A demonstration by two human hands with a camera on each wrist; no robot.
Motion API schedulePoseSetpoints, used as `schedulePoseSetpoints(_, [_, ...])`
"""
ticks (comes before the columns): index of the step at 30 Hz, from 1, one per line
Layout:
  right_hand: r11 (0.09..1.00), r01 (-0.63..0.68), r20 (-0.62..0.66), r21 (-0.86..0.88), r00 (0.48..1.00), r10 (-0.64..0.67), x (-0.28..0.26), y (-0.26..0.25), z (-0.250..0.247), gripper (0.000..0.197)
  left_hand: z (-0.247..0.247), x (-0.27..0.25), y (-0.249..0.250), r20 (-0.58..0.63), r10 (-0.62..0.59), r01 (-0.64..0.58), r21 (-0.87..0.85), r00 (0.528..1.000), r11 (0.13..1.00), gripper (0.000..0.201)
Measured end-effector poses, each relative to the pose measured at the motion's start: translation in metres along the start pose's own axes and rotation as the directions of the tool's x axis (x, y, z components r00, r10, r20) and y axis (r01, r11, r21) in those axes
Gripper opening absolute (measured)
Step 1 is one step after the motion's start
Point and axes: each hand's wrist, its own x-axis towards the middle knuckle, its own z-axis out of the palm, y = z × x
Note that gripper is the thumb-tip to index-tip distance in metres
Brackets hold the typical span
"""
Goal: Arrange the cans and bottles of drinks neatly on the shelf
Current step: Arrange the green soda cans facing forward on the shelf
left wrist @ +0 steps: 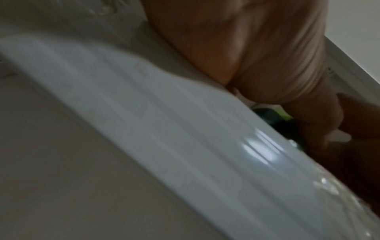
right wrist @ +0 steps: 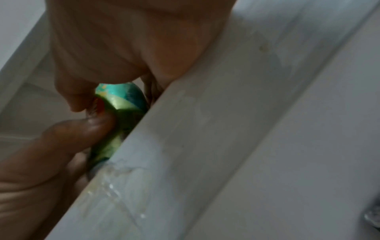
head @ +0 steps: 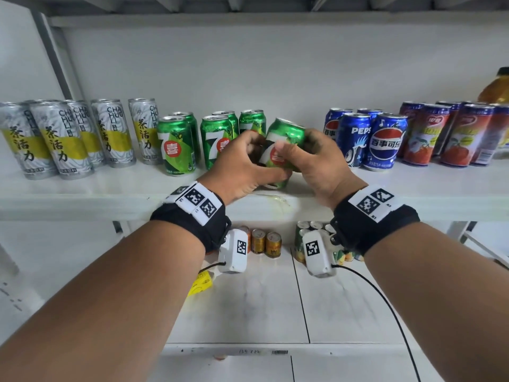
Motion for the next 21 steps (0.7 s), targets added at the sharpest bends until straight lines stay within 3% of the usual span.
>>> schedulePoseSetpoints(7, [0.979, -0.168, 0.051, 0.112, 0.985, 0.164, -0.0005, -0.0091, 0.0027, 0.045, 0.0049, -0.0007, 0.0022, 0.008, -0.045, 0.046, -0.075, 0.999, 0.996, 0.064])
schedulePoseSetpoints(13, [0.974, -0.194, -0.01, 0.113, 0.98, 0.196, 0.0, -0.0098, 0.0016, 0.038, 0.0032, 0.0001, 0.0019, 0.072, -0.074, 0.08, -0.083, 0.995, 0.993, 0.046])
schedulePoseSetpoints(18, [0.969, -0.233, 0.002, 0.078, 0.972, 0.234, 0.0014, -0.0089, 0.0031, 0.045, 0.0028, -0.0005, 0.0046, 0.119, -0.093, 0.103, -0.083, 0.989, 0.991, 0.069])
schedulePoseSetpoints(21, [0.981, -0.195, 0.01, 0.023, 0.981, 0.195, 0.0042, -0.0067, 0.0037, 0.044, 0.0022, 0.0027, 0.003, 0.076, -0.125, 0.133, -0.121, 0.989, 0.984, 0.058])
